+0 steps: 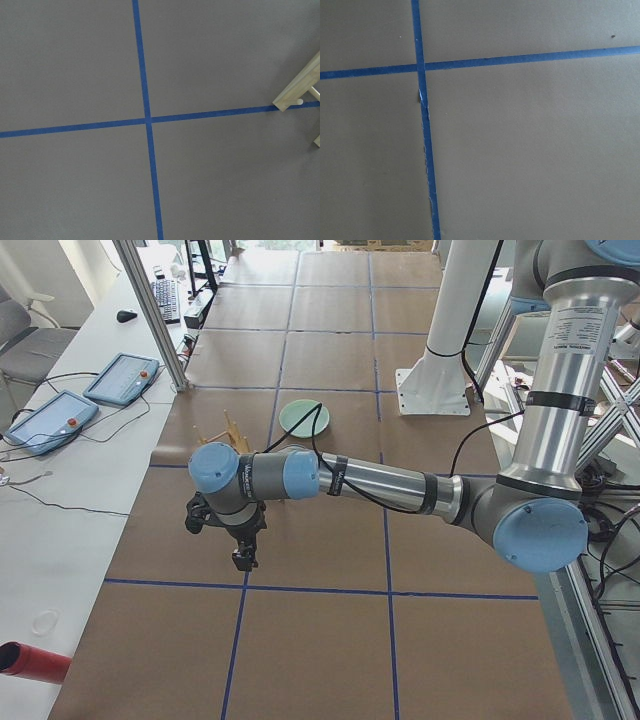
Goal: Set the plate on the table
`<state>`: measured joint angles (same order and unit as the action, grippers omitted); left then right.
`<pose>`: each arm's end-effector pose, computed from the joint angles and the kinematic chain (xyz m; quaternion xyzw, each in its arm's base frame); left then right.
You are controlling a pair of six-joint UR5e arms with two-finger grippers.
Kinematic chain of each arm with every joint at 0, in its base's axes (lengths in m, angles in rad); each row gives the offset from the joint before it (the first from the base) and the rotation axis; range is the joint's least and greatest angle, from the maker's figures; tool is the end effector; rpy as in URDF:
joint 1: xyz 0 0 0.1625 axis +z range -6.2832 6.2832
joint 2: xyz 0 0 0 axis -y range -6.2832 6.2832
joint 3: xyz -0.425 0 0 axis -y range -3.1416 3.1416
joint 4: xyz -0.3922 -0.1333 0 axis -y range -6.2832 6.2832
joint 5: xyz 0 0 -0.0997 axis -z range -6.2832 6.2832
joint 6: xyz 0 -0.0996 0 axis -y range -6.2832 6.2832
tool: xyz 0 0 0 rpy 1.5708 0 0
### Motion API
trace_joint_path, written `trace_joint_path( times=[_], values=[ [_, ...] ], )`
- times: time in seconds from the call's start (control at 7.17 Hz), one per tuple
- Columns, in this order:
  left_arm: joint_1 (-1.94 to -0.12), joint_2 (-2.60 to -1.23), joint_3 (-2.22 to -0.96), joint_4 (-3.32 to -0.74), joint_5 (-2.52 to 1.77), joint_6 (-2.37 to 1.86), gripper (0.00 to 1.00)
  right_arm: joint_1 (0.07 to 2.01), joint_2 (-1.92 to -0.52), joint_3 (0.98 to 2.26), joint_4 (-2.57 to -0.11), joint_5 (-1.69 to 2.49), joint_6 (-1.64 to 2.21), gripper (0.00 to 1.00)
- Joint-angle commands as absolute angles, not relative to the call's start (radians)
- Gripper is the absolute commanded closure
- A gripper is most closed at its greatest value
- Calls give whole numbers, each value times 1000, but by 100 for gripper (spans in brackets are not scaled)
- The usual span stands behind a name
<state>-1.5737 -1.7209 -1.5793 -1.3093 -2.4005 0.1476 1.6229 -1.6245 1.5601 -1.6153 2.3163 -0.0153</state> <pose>-0.0614 -0.5429 0.5979 -0.0167 0.4049 0.0454 0.9131 0.0896 -0.4557 0.6957 -0.0384 -0.3651 0.0369 0.9294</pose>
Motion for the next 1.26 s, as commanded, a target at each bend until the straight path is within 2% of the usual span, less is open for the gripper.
trace_joint_path(
  times=[0.0,1.12],
  values=[
    [-1577,-1694,-1548,-1359,-2415,150,0,1623,-1624,1562,-1615,2316,-15,0],
    [-1578,-1654,-1531,-1522,-2407,79,0,1623,-1624,1560,-1615,2316,-15,0]
  ],
)
